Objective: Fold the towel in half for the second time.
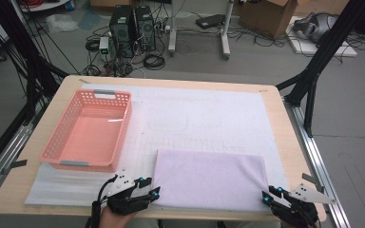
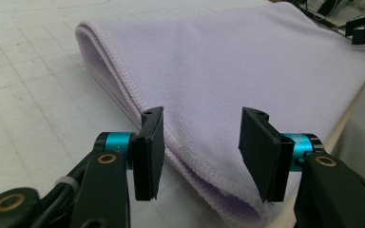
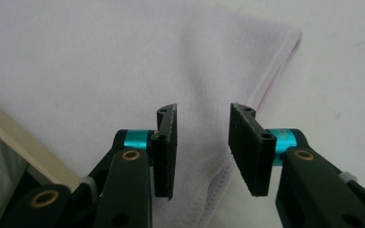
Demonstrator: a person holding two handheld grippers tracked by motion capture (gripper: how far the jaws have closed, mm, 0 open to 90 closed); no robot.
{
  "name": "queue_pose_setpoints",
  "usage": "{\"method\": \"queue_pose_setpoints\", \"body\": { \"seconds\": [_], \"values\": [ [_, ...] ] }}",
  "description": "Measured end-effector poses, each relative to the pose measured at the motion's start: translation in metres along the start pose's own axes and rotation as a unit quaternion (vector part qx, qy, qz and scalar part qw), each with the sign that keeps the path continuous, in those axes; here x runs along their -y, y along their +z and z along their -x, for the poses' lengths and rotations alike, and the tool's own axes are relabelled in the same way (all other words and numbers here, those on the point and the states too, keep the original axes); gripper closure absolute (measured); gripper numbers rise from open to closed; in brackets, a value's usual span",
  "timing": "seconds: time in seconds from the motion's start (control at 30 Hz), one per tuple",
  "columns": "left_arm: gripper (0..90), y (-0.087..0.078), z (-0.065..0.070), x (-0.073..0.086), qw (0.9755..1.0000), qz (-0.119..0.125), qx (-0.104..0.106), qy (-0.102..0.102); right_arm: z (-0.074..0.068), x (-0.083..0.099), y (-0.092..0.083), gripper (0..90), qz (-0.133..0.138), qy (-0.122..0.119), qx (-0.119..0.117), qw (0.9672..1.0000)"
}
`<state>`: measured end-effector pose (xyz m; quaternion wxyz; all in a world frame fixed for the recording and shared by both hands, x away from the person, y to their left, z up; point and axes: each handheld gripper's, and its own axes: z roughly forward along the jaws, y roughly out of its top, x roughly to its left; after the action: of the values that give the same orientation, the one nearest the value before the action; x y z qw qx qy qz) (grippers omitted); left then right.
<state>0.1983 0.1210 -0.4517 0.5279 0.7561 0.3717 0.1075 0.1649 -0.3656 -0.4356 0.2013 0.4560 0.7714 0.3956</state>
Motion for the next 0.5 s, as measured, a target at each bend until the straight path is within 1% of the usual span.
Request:
{"method": "queue_pose_setpoints", "body": {
  "seconds": [0.03, 0.07, 0.13, 0.17, 0.23, 0.27, 0.3, 0.37, 0.43, 0.5],
  "values": [
    [51.0, 0.0, -0.001, -0.001, 1.0, 0.003, 0.0, -0.001, 0.001, 0.001, 0.002, 64.1, -0.014, -0.003, 0.002, 0.9999],
    [51.0, -0.001, -0.002, -0.002, 1.0, 0.006, 0.0, -0.001, 0.002, 0.002, 0.003, 64.3, -0.016, -0.003, 0.002, 0.9999],
    [52.0, 0.0, -0.004, -0.005, 0.9999, 0.011, 0.0, -0.003, 0.004, 0.001, 0.001, 67.4, -0.004, 0.003, -0.004, 1.0],
    [54.8, 0.001, -0.006, -0.007, 0.9999, 0.012, 0.001, -0.002, 0.005, -0.001, -0.001, 70.2, 0.004, 0.005, -0.007, 1.0],
    [66.8, 0.004, -0.007, -0.01, 0.9998, 0.017, -0.001, 0.002, 0.006, -0.005, -0.001, 80.2, 0.015, 0.0, -0.012, 0.9998],
    [68.2, 0.006, -0.008, -0.014, 0.9998, 0.018, -0.002, 0.003, 0.005, -0.007, -0.001, 82.7, 0.015, -0.004, -0.01, 0.9998],
    [71.1, 0.008, -0.008, -0.017, 0.9998, 0.019, -0.001, 0.009, 0.006, -0.01, 0.001, 83.3, 0.018, -0.01, -0.014, 0.9997],
    [71.2, 0.014, -0.01, -0.023, 0.9997, 0.022, -0.002, 0.009, 0.008, -0.015, 0.007, 83.0, 0.018, -0.013, -0.014, 0.9996],
    [70.7, 0.021, -0.014, -0.028, 0.9998, 0.02, -0.001, 0.007, 0.011, -0.019, 0.013, 82.0, 0.02, -0.011, -0.016, 0.9996],
    [70.4, 0.03, -0.018, -0.032, 0.9999, 0.012, 0.001, 0.003, 0.014, -0.023, 0.02, 81.2, 0.02, -0.013, -0.019, 0.9995]
  ]
}}
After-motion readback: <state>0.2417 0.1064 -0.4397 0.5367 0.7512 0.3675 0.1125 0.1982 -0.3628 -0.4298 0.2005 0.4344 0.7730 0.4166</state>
